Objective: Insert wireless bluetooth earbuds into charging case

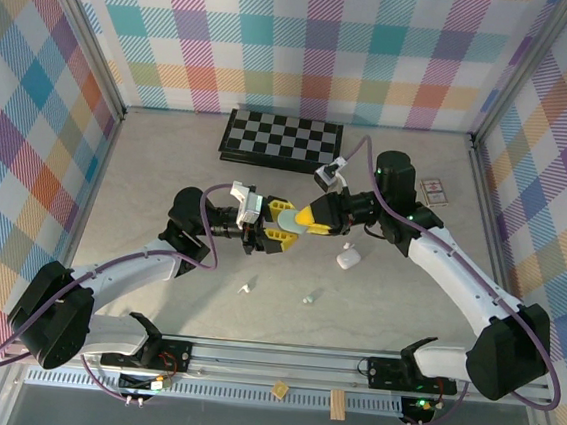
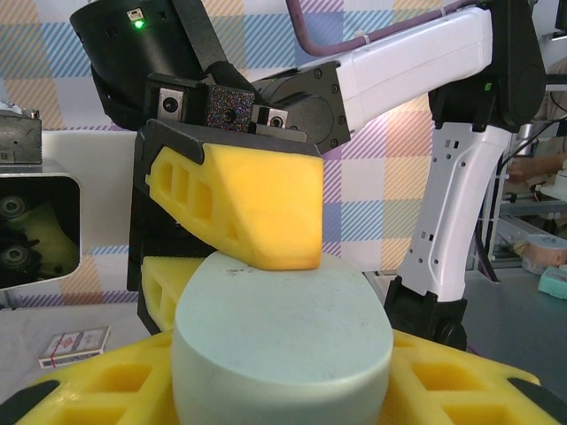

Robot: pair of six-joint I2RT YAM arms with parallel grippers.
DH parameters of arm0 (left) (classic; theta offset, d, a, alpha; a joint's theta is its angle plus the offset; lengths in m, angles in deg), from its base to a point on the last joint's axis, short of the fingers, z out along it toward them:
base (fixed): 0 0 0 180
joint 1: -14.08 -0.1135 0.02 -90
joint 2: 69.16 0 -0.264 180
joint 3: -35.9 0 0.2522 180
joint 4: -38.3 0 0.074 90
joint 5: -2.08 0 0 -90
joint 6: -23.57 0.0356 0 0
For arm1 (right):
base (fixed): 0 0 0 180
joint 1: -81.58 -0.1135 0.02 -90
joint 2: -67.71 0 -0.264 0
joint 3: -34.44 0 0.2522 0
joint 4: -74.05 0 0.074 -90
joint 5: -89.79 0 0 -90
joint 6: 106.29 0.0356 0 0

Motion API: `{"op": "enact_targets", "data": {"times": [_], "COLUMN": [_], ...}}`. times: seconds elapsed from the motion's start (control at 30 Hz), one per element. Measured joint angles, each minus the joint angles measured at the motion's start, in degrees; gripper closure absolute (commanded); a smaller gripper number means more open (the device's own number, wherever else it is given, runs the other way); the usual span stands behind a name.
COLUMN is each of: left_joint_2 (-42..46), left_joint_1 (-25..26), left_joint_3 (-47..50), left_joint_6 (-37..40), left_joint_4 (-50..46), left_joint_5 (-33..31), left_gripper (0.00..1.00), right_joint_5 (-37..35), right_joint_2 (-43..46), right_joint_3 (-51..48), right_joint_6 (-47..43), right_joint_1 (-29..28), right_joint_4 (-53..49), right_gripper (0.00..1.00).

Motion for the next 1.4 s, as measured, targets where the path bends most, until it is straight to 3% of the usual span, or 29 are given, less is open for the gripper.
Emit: {"op": "enact_targets", "data": {"times": [0.27,0.47,0.53,0.7,0.83,0.97,1.4], "left_joint_2": [-0.02,-0.07,-0.07,-0.17,-0.39,-0.74,-1.03], "left_joint_1": [-0.04,-0.04,-0.04,-0.02,-0.04,-0.04,-0.09], "left_joint_3": [0.02,0.02,0.02,0.07,0.22,0.26,2.91], "left_joint_6": [0.09,0.02,0.02,-0.22,-0.87,-2.45,-6.86], "left_joint_4": [0.59,0.59,0.59,0.26,-0.35,0.26,5.77], "left_joint_5": [-0.24,-0.15,-0.15,-0.44,-1.27,-1.88,-2.38], "left_gripper": [0.71,0.72,0.72,0.71,0.71,0.7,0.7], "right_joint_5": [0.24,0.24,0.24,-0.55,-2.01,-3.85,-20.65], "right_joint_2": [0.0,0.0,0.0,0.39,1.25,1.57,3.52], "right_joint_3": [-0.44,-0.44,-0.44,-0.44,-0.2,1.25,8.37], "right_joint_6": [1.77,1.75,1.7,-0.26,-2.25,-5.03,-26.51], "right_joint_1": [0.04,0.04,0.04,0.04,0.09,0.44,2.45], "right_joint_4": [2.14,2.03,1.92,0.26,-0.96,-4.98,-23.28], "right_gripper": [1.0,0.95,0.87,0.54,0.38,0.27,0.1]}}
